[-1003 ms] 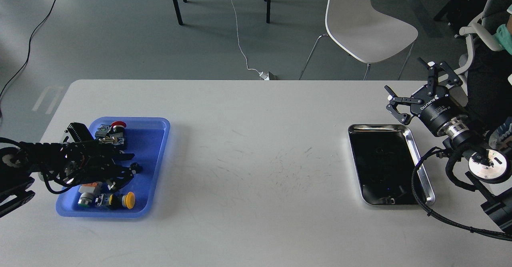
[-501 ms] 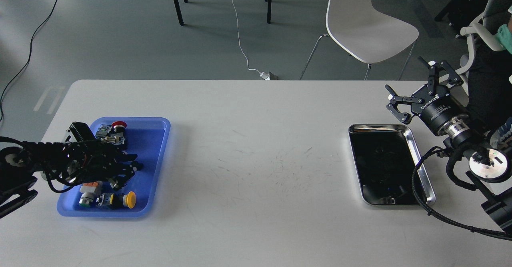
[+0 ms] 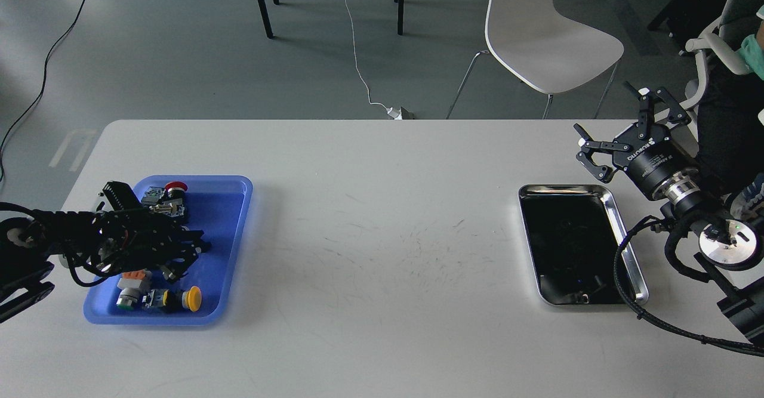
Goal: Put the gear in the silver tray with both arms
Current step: 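Grasp another small black gear in the blue tray with the left gripper, then carry the gear with the left gripper toward the table center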
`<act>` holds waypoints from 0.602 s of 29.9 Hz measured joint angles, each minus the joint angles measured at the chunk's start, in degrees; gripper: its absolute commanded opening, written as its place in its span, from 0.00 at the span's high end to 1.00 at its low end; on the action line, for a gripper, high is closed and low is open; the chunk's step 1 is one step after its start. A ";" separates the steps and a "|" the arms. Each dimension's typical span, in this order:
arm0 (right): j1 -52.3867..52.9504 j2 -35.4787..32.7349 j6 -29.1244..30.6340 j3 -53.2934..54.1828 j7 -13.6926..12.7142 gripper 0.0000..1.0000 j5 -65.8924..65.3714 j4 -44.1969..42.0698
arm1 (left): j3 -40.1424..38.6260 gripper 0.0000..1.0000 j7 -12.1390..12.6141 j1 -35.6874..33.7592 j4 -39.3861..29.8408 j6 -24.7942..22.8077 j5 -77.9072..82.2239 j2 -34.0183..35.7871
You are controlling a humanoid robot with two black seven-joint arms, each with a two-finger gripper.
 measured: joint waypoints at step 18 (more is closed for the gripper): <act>0.97 -0.07 0.00 -0.09 -0.10 0.04 0.03 0.28 | -1.12 0.89 0.27 -14.56 -16.72 -8.72 -1.63 6.29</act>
